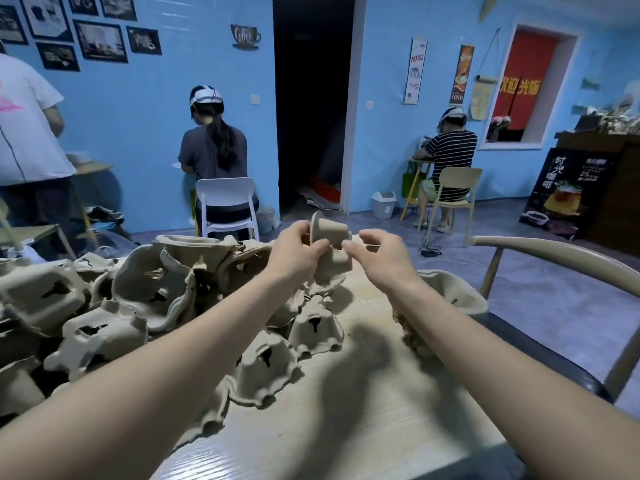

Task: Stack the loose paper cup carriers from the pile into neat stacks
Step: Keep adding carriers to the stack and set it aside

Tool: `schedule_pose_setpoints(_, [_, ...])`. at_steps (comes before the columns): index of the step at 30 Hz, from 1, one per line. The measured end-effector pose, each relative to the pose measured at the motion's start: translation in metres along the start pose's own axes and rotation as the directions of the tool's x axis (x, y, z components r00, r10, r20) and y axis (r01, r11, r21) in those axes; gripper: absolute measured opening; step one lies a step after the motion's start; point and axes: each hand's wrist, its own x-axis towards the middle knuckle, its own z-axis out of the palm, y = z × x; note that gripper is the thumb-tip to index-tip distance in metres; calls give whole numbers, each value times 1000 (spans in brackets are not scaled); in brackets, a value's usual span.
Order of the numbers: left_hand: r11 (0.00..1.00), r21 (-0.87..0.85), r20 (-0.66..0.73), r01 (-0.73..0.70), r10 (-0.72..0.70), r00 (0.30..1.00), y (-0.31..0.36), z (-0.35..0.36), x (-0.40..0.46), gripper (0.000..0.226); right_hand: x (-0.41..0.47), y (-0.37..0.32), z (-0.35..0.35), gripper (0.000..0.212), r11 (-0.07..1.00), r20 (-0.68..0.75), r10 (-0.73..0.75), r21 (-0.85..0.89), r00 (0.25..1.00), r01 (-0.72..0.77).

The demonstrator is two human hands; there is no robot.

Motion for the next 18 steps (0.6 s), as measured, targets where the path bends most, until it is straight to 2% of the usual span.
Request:
schedule_pose_setpoints(3, [928, 271, 66, -256, 247, 967, 14, 2, -11, 8, 0, -7, -15, 24, 998, -34, -23, 54, 999, 25])
schedule_pose_setpoints(6, [813, 404, 148, -419, 394, 907, 22, 8, -20, 15, -2, -10, -26, 18, 995, -55, 0, 104, 998, 6])
schedule_pose_setpoints(10, [629, 499, 279, -596, 534, 798, 26, 19, -28, 5, -6, -7, -40, 22, 986, -74, 96, 146, 993, -85])
schedule_pose_setpoints(13, [531, 495, 343, -688, 609, 716, 28, 29, -30, 10, -5, -1, -51, 17, 963, -65, 216, 177, 974, -202])
schedule_pose_setpoints(15, [516, 458, 365, -724, 633, 682, 28, 35, -30, 9, -4, 4, -59, 15, 942, -81, 285, 206, 955, -264])
schedule_pose_setpoints(18, [615, 389, 348, -686, 591, 728, 28, 43, -27, 23, -1, 13, -73, 21, 934, -137, 321, 211, 937, -289])
